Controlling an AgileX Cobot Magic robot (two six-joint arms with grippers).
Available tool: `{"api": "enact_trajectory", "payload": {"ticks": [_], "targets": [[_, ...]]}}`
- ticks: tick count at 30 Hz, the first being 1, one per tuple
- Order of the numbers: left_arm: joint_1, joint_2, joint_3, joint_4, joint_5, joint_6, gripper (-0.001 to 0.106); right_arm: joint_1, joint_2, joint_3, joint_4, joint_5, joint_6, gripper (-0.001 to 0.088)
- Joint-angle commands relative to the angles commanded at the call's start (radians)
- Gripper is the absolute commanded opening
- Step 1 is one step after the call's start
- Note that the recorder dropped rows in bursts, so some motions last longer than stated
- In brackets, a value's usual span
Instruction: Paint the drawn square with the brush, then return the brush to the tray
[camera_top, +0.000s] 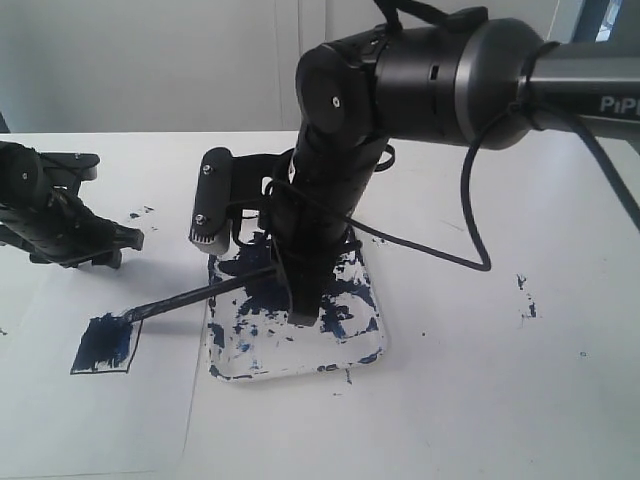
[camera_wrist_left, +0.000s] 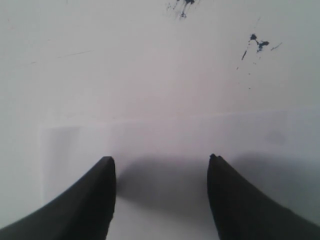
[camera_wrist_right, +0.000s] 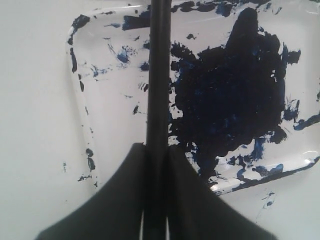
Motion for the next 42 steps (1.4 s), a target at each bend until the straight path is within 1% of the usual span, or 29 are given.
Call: {"api": "enact_trajectory", "payload": {"ticks": [5,8,10,14,16,18,21,24,33,42], "targets": [[0.000,0.000,0.000,0.000,0.006,0.000,0.059,0.000,-0.005,0.000,0.005,0.020,0.000,0.0000],[0.000,-0.017,0.000,0.007,0.020,0.031,0.059,0.000,-0.007,0.000,0.004,0.022,0.000,0.0000],[0.000,-0.046,0.000,0.026,0.033,0.031,0.059,0.000,-0.007,0.000,0.004,0.022,0.000,0.0000],[0.000,-0.110,0.000,0.028,0.047,0.024,0.059,0.000,-0.024,0.000,0.004,0.041,0.000,0.0000],[0.000,-0.138,0.000,0.028,0.084,-0.001,0.059,0.000,-0.039,0.000,0.008,0.060,0.000,0.0000],[0.000,-0.153,0.000,0.028,0.139,-0.039,0.059,0.000,-0.050,0.000,0.042,0.070,0.000,0.0000],[0.000,-0.151,0.002,0.028,0.216,-0.091,0.059,0.000,-0.061,0.000,0.093,0.095,0.000,0.0000],[0.000,-0.146,0.002,0.028,0.253,-0.118,0.059,0.000,-0.064,0.000,0.109,0.116,0.000,0.0000],[0.000,-0.142,0.013,0.019,0.274,-0.132,0.059,0.000,-0.064,0.000,0.131,0.156,-0.004,0.0000],[0.000,-0.083,0.024,-0.002,0.272,-0.129,0.059,0.000,-0.064,0.000,0.131,0.161,-0.004,0.0000]]}}
